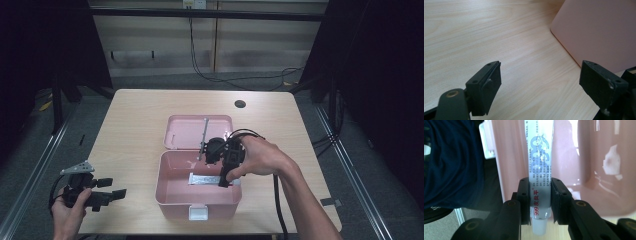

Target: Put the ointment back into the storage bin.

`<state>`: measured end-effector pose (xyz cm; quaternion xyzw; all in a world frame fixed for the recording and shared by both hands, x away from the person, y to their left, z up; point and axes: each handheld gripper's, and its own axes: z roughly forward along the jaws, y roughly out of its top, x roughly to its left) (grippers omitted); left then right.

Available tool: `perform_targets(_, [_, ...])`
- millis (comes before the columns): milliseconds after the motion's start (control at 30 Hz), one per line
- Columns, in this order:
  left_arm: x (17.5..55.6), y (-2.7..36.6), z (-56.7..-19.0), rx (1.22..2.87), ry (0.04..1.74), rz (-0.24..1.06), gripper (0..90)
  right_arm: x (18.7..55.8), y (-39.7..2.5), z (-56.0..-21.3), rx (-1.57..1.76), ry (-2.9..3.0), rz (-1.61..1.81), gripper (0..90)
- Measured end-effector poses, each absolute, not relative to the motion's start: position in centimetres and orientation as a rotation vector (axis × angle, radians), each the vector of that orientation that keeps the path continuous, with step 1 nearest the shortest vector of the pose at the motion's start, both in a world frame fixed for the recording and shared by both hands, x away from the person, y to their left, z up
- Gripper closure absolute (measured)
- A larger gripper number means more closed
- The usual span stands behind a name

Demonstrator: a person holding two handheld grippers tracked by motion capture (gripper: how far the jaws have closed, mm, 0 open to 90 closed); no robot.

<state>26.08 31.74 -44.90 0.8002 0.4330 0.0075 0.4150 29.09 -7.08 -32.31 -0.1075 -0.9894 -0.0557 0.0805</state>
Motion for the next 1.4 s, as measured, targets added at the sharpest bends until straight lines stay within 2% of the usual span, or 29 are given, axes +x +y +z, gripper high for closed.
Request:
perform_targets(633, [26.1, 31.7, -44.9, 2.013, 1.086, 0.020, 17.7, 29.9, -3.4, -35.4, -0.257, -2.929, -0.102, 72.2])
perform_targets(1400, [26.0, 31.7, -44.9, 2.013, 1.084, 0.020, 17.6, 29.2, -1.6, -39.7, -0.216, -2.893, -0.024, 72.2])
